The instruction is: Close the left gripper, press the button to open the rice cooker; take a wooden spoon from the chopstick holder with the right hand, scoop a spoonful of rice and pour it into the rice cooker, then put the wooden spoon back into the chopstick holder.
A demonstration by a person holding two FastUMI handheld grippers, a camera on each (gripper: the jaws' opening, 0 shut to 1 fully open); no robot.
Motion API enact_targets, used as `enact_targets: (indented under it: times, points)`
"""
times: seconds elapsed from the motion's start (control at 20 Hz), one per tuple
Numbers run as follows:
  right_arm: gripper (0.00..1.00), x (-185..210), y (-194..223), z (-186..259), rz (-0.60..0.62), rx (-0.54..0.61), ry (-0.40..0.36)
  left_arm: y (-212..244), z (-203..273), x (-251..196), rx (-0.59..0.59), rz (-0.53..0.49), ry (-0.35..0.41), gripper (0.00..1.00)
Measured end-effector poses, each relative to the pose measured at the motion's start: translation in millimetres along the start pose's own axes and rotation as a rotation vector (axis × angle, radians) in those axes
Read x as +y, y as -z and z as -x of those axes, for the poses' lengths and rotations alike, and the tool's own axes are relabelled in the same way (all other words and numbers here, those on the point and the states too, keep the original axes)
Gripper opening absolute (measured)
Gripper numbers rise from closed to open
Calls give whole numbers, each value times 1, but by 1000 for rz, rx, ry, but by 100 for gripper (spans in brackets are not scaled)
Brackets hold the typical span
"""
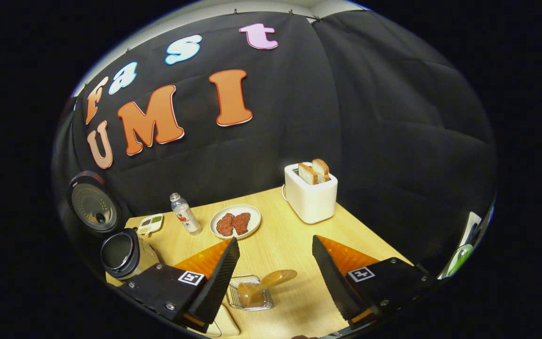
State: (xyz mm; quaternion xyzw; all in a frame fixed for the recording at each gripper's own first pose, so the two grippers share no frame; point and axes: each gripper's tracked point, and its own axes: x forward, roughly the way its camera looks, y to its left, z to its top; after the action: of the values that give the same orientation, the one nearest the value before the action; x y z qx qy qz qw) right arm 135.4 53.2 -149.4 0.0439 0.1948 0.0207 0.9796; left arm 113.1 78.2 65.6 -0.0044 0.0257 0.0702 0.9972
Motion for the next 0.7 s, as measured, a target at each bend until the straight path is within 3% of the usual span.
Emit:
enact_targets:
  times: [0.25, 0.4, 0.5, 0.7]
  points:
    - [95, 21, -48, 17, -3, -76, -55, -18, -62, -25, 7, -5, 68, 99]
    - [95, 25, -72, 26, 30, -120, -30, -16, -110, -38, 34, -29, 86, 100]
    - [95, 36, -90, 38, 37, -150, -50, -7, -139, -51, 58, -50, 100, 100]
    - [95, 59, -111, 60, 52, -182, -123, 33, -191, -73, 155, 3, 141, 99]
